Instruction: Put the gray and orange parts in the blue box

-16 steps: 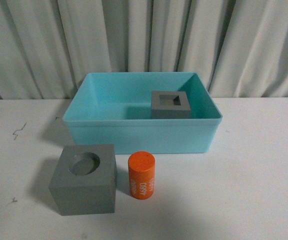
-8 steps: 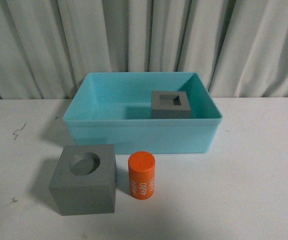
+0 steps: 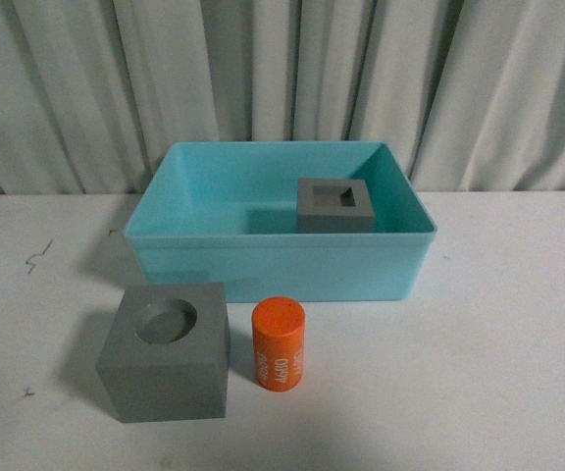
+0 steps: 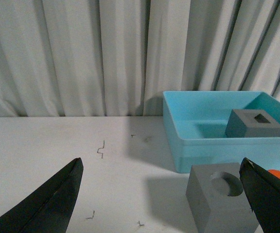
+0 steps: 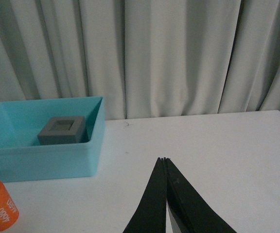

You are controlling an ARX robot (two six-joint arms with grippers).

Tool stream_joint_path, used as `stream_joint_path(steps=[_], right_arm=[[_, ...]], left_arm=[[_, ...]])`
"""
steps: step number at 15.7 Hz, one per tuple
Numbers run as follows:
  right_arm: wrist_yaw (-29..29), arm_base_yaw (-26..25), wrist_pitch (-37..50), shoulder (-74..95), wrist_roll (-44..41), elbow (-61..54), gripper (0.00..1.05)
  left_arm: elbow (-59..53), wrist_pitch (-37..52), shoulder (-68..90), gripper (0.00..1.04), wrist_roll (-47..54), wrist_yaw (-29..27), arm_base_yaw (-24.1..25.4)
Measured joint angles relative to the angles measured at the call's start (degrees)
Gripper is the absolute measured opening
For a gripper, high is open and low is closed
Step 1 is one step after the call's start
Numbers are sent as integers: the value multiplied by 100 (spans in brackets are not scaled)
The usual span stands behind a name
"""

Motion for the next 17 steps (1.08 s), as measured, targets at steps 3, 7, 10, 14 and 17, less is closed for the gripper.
stream_joint_path(steps=[3,7,10,14,17], right_arm=[[-7,-2,-933,-625,-2,0,2],[-2,0,-1139,-1082,-4,0,18],[-2,0,-1137,-1084,-4,0,54],[-2,0,-1139,-1084,-2,0,100],[-17,0,-1134,-1084,-4,0,98]], left_arm=[[0,0,0,98,0,2,0],[0,2,0,98,-2,-2,0],[0,2,0,98,-2,0,0],[0,2,0,98,0,0,0],[1440,-2448,2531,98,-1084,267,-302]])
